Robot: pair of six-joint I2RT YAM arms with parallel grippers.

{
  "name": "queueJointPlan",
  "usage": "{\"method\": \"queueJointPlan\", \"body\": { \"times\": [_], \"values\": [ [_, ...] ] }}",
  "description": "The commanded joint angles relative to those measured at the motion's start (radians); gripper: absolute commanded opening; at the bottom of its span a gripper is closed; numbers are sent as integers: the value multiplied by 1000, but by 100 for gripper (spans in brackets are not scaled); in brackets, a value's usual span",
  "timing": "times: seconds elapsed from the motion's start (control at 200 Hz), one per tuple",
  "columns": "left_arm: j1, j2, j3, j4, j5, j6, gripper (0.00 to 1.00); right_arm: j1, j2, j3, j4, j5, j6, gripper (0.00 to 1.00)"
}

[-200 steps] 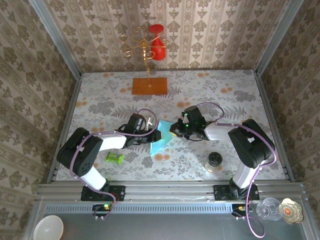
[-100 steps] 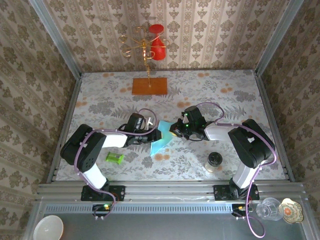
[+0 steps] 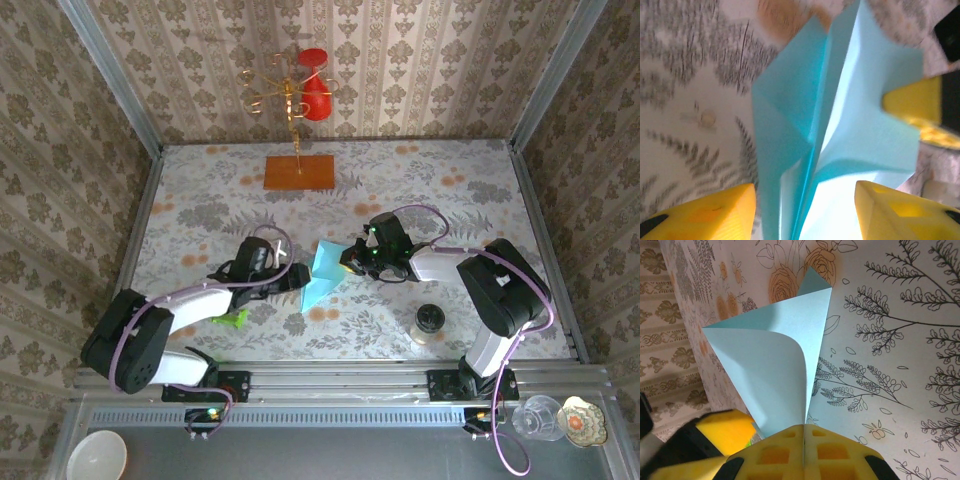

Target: Fold a paper plane with a square sheet of paper (pick it up from the middle)

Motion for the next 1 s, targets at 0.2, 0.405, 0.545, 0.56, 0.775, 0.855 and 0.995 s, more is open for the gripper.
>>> {"method": "queueJointPlan", "body": {
  "times": [0.2, 0.405, 0.545, 0.56, 0.775, 0.855, 0.995],
  "values": [
    [-75, 23, 3, -16, -72, -24, 51, 7, -15, -6, -2, -14, -16, 6],
    [-96, 100, 45, 37, -33, -9, 37, 8, -20, -12, 4, -14, -14, 6],
    [-96, 125, 61, 65, -9, 3, 32, 9, -23, -19, 6, -15, -14, 6],
    [-96, 128, 62, 68, -9, 3, 32, 9, -24, -19, 6, -14, -13, 6],
    [-87, 156, 57, 111, 26, 11, 24, 9, -22, -25, 7, -13, -19, 7],
    [-79, 165, 53, 121, 38, 14, 19, 9, -20, -25, 3, -10, -29, 12],
    [-51, 184, 33, 166, 71, 8, 12, 3, -40, -11, -68, 28, -80, 29]
  ]
}}
